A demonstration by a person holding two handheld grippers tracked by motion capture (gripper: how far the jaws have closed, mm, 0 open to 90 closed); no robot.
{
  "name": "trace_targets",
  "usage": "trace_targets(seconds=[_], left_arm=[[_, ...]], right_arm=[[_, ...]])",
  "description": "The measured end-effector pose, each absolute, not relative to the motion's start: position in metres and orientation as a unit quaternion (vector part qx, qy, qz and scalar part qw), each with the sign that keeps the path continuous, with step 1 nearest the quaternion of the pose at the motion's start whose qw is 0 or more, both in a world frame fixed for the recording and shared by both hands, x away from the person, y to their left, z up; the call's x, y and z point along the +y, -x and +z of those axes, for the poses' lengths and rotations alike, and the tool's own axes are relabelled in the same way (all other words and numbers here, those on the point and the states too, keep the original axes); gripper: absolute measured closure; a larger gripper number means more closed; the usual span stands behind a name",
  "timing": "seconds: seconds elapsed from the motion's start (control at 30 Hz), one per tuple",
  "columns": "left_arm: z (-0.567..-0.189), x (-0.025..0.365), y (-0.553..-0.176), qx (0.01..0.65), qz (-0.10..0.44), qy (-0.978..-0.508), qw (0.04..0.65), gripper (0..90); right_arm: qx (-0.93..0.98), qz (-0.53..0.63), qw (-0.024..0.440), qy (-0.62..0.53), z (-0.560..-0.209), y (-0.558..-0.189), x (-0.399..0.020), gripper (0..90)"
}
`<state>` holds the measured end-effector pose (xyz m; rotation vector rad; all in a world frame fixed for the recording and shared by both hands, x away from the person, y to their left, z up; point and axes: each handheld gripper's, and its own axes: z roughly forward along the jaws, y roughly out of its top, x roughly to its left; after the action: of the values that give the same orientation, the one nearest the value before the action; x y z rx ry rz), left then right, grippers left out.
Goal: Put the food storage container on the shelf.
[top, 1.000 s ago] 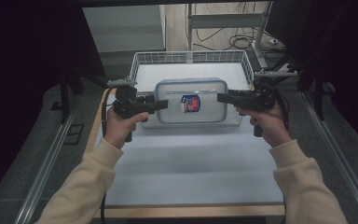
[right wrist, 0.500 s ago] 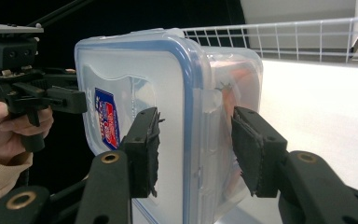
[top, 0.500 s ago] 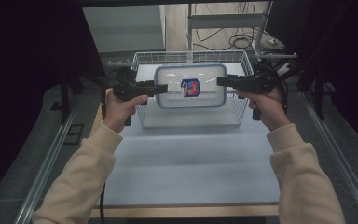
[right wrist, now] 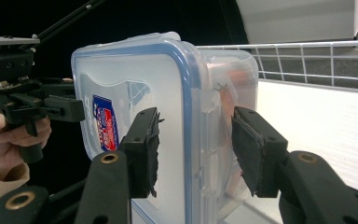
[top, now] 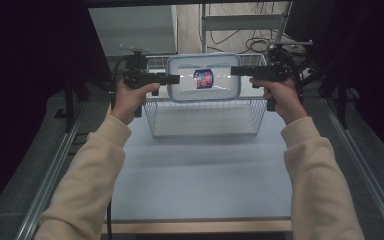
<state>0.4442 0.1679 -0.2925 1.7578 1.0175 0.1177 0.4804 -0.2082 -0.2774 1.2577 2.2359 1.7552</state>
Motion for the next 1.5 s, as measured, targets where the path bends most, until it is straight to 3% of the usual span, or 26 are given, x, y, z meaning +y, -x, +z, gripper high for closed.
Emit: trace_targets(seconds=[0.33,0.9,1.23,1.33,1.5], left_arm=[[-0.303,0.167,-0.465,0.443,0.031,-0.73,0.52,44.4],[-0.31,0.17,-0.498,0.479,-0.011,-0.691,0.542,40.6],[-0.323,0.167,-0.517,0.511,-0.022,-0.667,0.541,28.4],[-0.327,0.167,-0.52,0.518,-0.027,-0.665,0.537,23.0],[-0.323,0.161,-0.517,0.52,0.011,-0.674,0.525,16.7]], right_arm=[[0.712,0.553,-0.001,-0.433,-0.285,-0.503,-0.206,52.0],[0.693,0.558,0.021,-0.455,-0.291,-0.519,-0.202,52.0],[0.683,0.549,0.03,-0.481,-0.305,-0.529,-0.195,53.1],[0.688,0.545,0.035,-0.479,-0.309,-0.527,-0.192,48.8],[0.688,0.546,0.043,-0.477,-0.31,-0.523,-0.19,45.2]])
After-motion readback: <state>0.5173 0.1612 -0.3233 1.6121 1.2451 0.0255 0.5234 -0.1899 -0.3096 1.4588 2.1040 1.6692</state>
